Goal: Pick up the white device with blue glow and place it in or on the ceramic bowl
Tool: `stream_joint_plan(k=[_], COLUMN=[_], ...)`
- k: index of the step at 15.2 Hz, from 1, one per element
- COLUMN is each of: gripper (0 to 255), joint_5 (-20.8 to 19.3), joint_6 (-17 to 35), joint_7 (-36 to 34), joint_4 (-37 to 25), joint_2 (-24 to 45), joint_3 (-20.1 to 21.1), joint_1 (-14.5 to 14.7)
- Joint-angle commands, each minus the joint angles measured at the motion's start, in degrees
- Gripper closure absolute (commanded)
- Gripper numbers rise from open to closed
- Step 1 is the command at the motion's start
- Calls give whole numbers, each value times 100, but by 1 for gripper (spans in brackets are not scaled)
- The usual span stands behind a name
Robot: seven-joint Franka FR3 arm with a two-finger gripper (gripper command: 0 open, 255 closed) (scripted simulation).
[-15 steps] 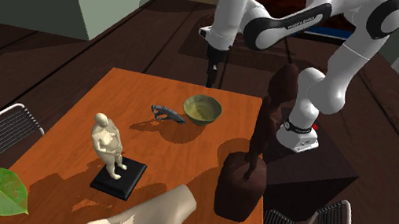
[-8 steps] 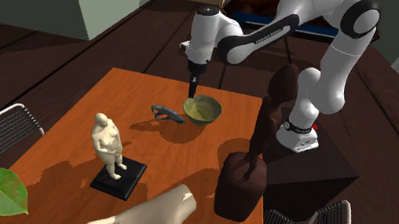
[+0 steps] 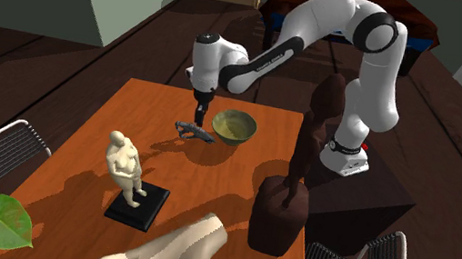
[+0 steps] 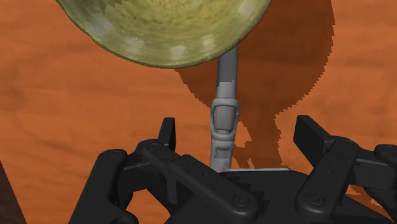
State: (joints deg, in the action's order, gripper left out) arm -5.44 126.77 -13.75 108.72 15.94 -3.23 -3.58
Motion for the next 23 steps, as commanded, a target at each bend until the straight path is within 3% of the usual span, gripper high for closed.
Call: stream_joint_plan(k=[1,4,12,19,20,23], gripper=[0,0,0,0,255,255], joint_5=[29,77,76,76,76,76], joint_6=[31,31,474,472,472,472], joint_7=[-31,-74,-75,-75,-75,-75], joint_4=[-309,-862,-754,-756,-756,-756], joint_2=[392,1012,1345,1345,1345,1345], joint_3=[-18,-35,-42,-42,-42,-42], joint_1=[-27,-65,-97,-97,-97,-97])
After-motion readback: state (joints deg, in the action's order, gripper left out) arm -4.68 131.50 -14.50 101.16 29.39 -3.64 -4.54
